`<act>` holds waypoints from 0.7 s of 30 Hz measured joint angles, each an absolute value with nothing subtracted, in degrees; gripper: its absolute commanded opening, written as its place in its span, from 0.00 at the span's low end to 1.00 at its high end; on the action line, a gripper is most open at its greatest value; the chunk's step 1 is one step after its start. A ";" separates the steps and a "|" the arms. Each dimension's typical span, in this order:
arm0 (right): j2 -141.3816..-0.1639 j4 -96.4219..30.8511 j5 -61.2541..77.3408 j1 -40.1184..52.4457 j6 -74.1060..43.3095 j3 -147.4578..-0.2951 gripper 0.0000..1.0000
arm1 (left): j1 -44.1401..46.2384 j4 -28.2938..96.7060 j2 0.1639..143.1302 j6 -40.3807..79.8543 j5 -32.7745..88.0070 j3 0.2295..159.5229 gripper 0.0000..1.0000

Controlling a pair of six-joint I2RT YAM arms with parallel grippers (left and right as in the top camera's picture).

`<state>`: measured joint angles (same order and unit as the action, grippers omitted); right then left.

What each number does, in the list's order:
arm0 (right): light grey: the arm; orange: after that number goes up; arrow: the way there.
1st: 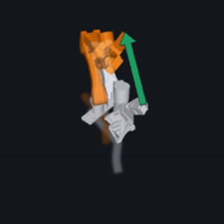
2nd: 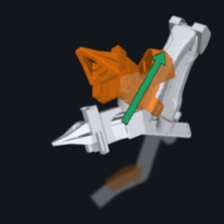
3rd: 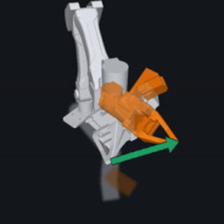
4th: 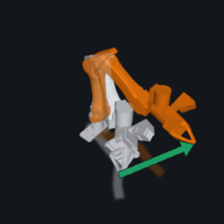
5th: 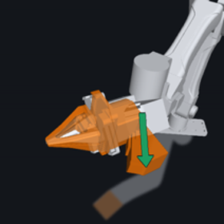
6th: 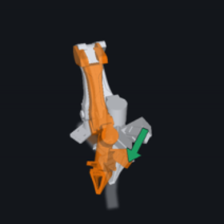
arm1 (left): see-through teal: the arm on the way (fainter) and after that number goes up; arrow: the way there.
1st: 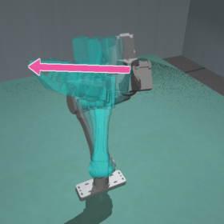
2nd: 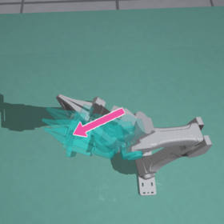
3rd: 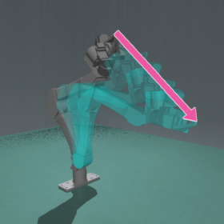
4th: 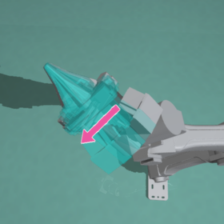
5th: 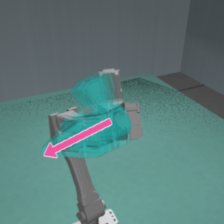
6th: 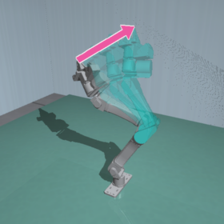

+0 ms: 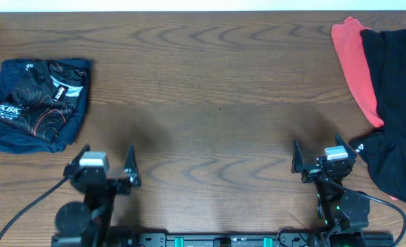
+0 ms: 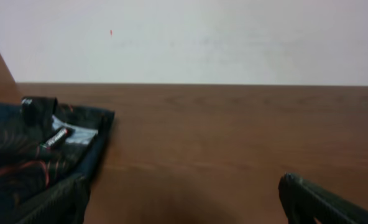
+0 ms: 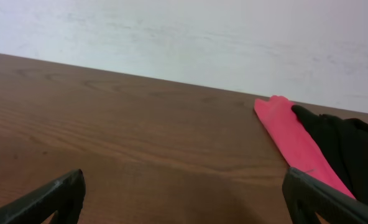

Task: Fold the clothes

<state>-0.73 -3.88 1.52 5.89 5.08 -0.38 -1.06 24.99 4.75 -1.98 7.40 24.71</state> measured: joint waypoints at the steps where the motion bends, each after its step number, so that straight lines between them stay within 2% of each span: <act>1: -0.71 -3.86 1.54 5.89 5.08 -0.38 0.99 | -1.06 20.43 4.69 -2.50 7.27 21.39 0.98; 10: -0.71 -3.88 1.54 5.89 5.08 -0.38 0.99 | -1.06 -0.05 0.75 -6.17 7.05 6.24 0.98; 21: -0.69 -3.86 1.54 5.89 5.10 -0.38 0.99 | -0.93 1.93 0.64 -7.97 3.40 1.26 0.98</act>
